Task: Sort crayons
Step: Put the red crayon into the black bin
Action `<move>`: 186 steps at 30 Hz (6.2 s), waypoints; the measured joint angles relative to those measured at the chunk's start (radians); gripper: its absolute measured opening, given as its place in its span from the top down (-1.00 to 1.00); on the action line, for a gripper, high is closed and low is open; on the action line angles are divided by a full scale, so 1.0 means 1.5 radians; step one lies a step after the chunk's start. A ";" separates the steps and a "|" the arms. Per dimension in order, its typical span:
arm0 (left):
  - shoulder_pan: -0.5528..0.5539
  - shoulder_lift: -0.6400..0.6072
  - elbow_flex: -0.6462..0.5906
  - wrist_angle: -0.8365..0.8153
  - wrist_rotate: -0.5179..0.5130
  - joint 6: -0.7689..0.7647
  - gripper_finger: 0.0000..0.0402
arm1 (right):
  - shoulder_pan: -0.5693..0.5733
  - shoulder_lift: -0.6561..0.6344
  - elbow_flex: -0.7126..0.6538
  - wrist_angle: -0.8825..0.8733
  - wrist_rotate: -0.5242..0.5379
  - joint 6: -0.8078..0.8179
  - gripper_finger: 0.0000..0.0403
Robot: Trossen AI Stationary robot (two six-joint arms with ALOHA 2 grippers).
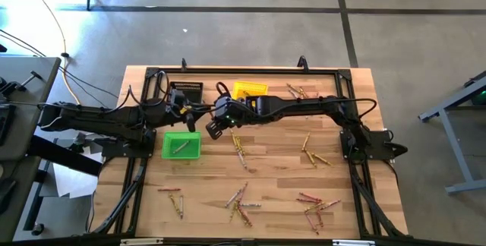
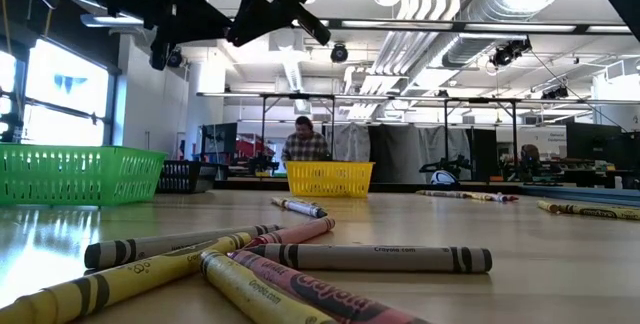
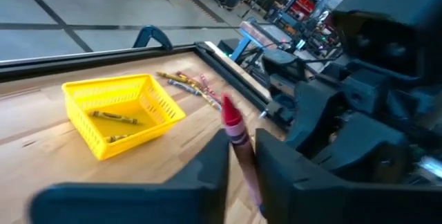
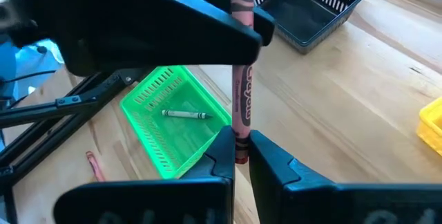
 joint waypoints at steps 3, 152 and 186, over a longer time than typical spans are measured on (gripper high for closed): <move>-0.001 0.000 0.001 0.004 0.001 -0.003 0.95 | 0.000 0.000 0.000 0.000 -0.001 -0.002 0.94; 0.196 -0.129 0.064 -0.182 0.271 0.003 0.76 | -0.547 -0.340 -0.849 0.034 0.032 0.310 0.54; 0.196 -0.117 0.064 -0.183 0.264 -0.021 0.76 | -0.327 -0.759 -0.853 0.238 0.046 0.292 0.98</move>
